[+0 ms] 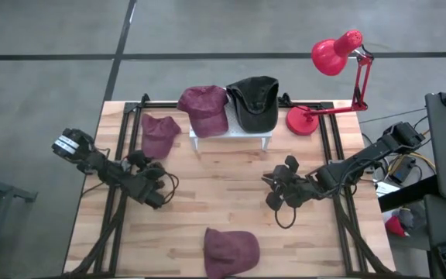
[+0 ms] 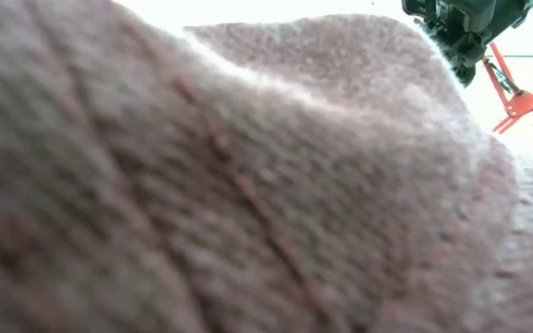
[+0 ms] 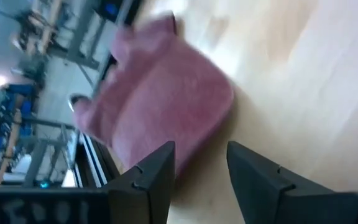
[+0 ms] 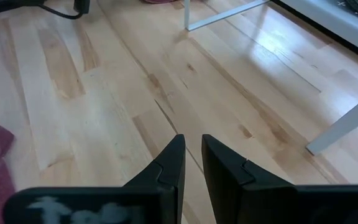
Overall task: Pick & Place hat
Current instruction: Stack the top red cap on the red cap on the shelf
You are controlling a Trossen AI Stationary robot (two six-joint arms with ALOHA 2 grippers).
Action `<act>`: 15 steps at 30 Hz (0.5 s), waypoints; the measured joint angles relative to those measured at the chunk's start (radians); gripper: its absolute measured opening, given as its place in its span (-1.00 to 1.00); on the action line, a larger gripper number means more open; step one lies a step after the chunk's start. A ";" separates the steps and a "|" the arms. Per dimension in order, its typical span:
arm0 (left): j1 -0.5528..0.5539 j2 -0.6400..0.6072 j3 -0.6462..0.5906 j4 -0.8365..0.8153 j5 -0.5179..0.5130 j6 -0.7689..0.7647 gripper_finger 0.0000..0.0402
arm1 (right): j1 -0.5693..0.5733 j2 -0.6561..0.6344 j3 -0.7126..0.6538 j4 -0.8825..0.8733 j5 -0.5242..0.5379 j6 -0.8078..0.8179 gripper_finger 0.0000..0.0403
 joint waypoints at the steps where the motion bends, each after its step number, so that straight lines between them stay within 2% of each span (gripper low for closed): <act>1: 0.002 0.000 0.007 -0.001 -0.029 0.001 -0.20 | 0.000 0.000 0.000 0.000 0.000 0.000 -0.74; 4: 0.016 0.000 0.034 0.002 -0.130 0.026 -0.20 | 0.000 0.000 0.000 -0.001 0.000 -0.002 -0.74; 8: 0.066 0.000 0.037 0.035 -0.127 0.083 -0.20 | 0.000 0.000 0.000 -0.002 0.000 -0.005 -0.74; 15: 0.094 0.000 0.057 0.042 0.074 0.262 -0.20 | 0.000 0.000 -0.003 -0.005 0.000 -0.007 -0.74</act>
